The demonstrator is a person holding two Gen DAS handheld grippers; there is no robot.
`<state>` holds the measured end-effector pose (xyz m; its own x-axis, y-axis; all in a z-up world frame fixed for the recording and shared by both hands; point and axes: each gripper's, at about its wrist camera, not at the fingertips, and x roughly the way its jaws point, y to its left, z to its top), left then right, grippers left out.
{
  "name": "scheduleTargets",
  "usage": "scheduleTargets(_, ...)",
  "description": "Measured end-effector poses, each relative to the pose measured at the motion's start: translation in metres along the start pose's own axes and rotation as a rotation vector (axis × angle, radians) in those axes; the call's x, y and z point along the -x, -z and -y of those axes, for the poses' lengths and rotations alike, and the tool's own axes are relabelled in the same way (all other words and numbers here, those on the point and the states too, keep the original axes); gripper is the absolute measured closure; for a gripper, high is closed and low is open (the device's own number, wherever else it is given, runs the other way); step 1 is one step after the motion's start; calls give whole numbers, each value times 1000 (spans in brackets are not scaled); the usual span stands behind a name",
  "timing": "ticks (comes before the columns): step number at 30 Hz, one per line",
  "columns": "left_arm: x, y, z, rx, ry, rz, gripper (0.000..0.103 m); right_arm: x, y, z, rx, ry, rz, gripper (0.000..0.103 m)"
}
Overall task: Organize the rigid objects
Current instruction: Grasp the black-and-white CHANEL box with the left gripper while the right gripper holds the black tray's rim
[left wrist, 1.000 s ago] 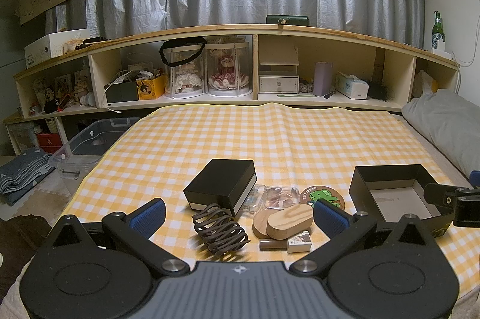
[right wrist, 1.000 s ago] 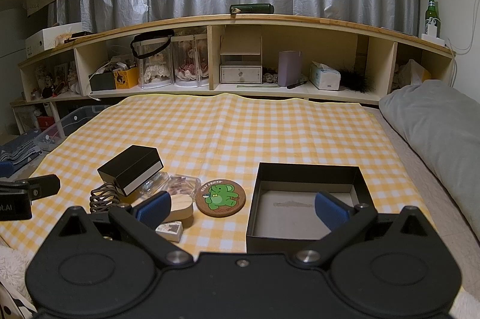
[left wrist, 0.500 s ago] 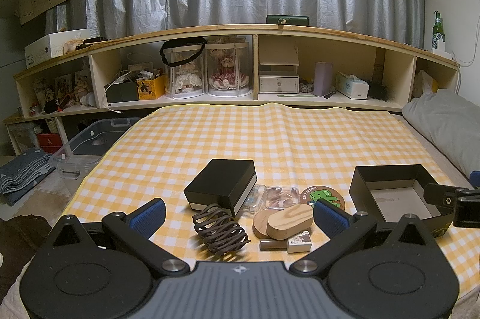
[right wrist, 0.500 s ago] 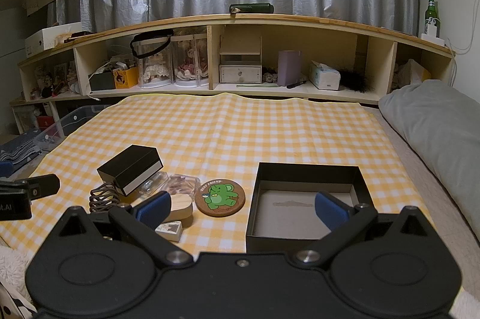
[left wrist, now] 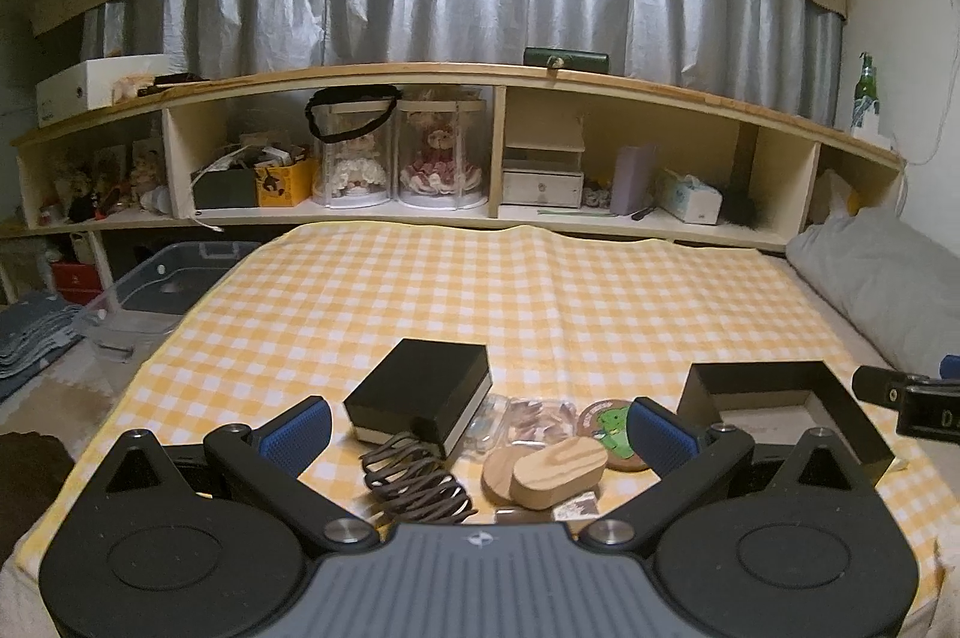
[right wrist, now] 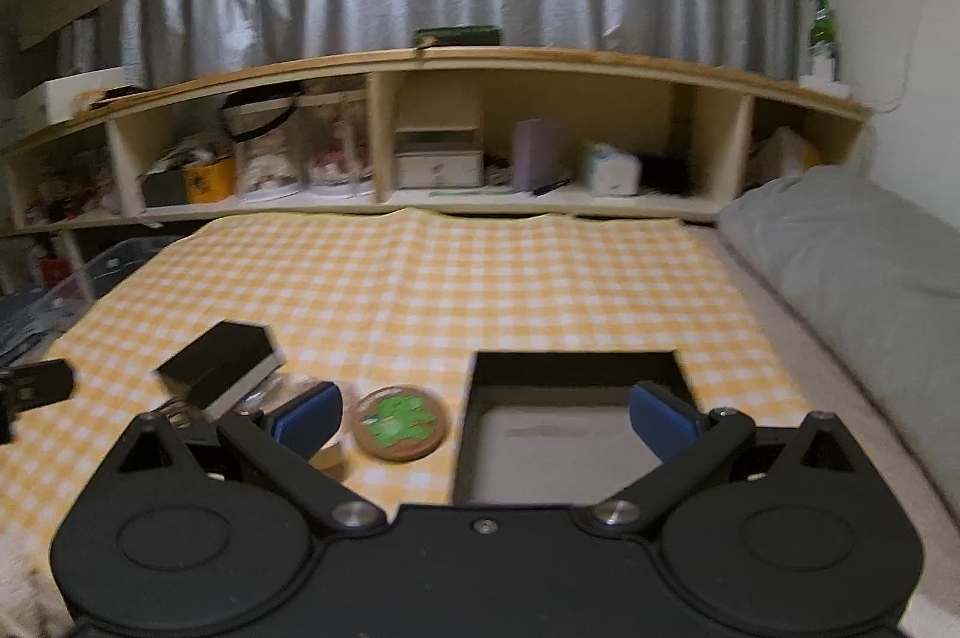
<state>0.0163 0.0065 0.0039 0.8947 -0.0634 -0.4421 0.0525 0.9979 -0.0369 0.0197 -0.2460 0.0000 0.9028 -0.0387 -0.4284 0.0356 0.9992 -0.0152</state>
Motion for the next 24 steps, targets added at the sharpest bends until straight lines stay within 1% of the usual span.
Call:
scheduleTargets(4,-8,-7,0,-25,33,7,0,-11,-6,16,-4,60,19,0)
scheduleTargets(6,-16,-12,0,-65,35,19,0,-19,-9,25,-3,80,16,0)
scheduleTargets(9,-28,-18,2,-141,16,30,0,-37,-14,40,27,120,4,0)
scheduleTargets(12,-44,-21,2,-187,12,13,0,-55,-15,57,34,157,-32,0)
scheduleTargets(15,-61,-21,2,-227,20,-18,0,-75,-15,77,-6,180,-95,0)
scheduleTargets(18,-79,-17,7,-324,15,-38,0,-96,-11,97,-77,190,-177,0)
scheduleTargets(20,-92,-12,11,-406,11,-56,0,-106,-8,108,-109,197,-208,0)
scheduleTargets(22,-107,-4,15,-508,0,-70,1,-113,-5,115,-115,216,-230,0)
scheduleTargets(24,-120,4,18,-601,-21,-73,5,-121,-1,123,-117,237,-256,0)
